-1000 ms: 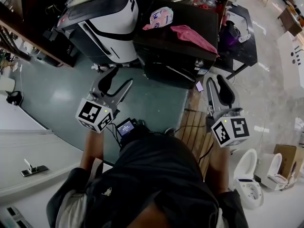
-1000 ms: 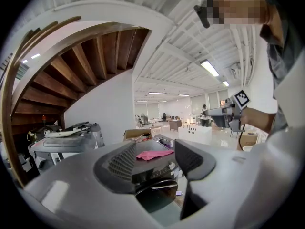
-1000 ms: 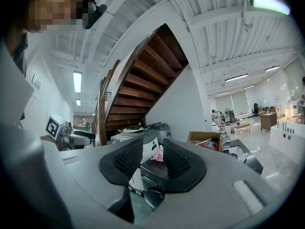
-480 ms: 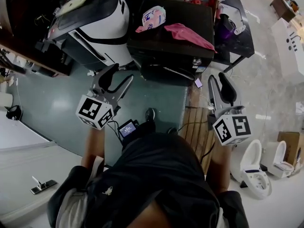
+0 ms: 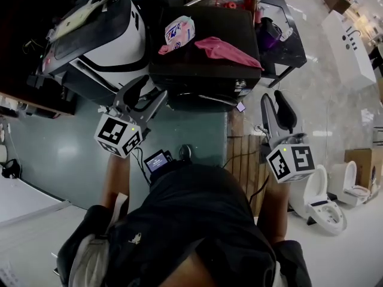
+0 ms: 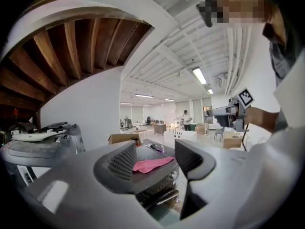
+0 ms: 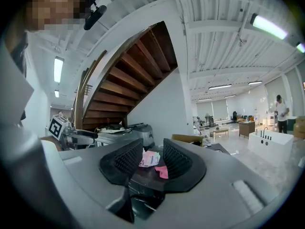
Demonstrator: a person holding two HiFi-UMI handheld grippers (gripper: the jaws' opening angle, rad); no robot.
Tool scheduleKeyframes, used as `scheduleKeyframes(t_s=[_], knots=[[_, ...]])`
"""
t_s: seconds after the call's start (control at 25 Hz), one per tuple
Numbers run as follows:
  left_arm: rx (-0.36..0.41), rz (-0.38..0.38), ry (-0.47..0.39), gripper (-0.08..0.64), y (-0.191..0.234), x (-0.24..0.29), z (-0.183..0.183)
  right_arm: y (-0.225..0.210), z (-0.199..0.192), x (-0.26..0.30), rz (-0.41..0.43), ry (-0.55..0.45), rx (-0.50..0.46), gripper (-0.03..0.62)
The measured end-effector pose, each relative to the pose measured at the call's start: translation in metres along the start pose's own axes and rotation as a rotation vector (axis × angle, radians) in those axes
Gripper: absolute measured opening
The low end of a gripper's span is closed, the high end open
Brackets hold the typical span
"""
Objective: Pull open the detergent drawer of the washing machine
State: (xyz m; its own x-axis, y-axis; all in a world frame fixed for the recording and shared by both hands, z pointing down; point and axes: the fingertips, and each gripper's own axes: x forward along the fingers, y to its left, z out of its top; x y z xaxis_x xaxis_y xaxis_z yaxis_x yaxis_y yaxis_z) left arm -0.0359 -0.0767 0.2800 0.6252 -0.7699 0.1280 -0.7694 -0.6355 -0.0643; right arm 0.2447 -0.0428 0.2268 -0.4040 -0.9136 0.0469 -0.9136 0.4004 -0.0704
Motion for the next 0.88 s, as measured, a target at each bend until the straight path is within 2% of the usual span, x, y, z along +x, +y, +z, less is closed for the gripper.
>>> scheduleKeyframes(t_s=[0.52,0.88], knots=[[-0.031,-0.120,-0.004,0.305,0.049,0.051,-0.012,-0.003,0.000,0.043,-0.110,0.009,-0.017,0.120],[-0.054,-0.207,-0.001,0.305,0.074,0.066,-0.025,0.005,0.001,0.073,-0.170,0.011,-0.046,0.120]])
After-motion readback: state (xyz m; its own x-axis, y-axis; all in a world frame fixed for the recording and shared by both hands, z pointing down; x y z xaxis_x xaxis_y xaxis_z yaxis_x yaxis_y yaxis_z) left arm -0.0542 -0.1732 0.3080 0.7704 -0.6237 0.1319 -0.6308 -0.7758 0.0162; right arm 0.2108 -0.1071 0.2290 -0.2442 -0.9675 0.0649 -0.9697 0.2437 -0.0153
